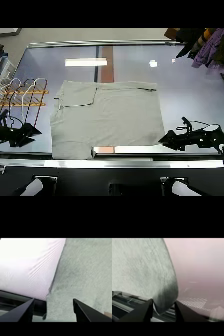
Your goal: Fold the clothes and pants, and hang the long-sleeved shirts on hangers.
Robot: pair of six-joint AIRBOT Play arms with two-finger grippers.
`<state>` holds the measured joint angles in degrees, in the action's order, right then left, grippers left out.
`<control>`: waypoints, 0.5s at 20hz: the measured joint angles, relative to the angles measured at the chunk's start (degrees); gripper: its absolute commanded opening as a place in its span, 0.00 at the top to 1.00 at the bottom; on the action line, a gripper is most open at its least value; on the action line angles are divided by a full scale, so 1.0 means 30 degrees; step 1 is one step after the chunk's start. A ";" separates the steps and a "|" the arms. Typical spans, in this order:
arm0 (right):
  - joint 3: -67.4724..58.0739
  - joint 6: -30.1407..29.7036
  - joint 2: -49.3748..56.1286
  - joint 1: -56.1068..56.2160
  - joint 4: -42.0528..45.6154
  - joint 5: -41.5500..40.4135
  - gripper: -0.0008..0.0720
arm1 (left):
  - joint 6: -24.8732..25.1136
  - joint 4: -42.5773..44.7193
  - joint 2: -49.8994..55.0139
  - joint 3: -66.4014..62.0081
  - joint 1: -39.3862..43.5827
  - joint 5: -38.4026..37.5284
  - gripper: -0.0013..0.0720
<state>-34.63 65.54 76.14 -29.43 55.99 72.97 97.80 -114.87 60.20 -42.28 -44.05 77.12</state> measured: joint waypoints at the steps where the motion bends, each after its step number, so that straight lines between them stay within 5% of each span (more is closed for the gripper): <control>1: 0.0124 -0.0022 0.0000 0.0000 -0.0117 -0.0066 0.53 | 0.0291 -0.0160 -0.0138 0.0758 -0.0138 -0.0080 0.23; 2: 0.0226 -0.0102 0.0000 0.0000 -0.0255 -0.0117 0.55 | 0.0525 -0.0393 -0.0219 0.1384 -0.0219 -0.0182 0.23; 4: 0.0357 -0.0189 0.0015 0.0000 -0.0386 -0.0372 0.88 | 0.1093 -0.1027 -0.0342 0.2470 -0.0350 -0.0648 0.23; 5: 0.0408 -0.0313 0.0015 0.0007 -0.0350 -0.0656 0.94 | 0.1290 -0.1290 -0.0372 0.2834 -0.0379 -0.0743 0.23; 10: 0.0459 -0.0903 -0.0277 0.0022 -0.1042 -0.1122 0.94 | 0.2229 -0.2018 -0.0430 0.3774 -0.0452 -0.1829 0.23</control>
<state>-33.26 62.83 75.31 -29.36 52.86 69.60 104.49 -120.92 58.92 -30.96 -45.41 71.64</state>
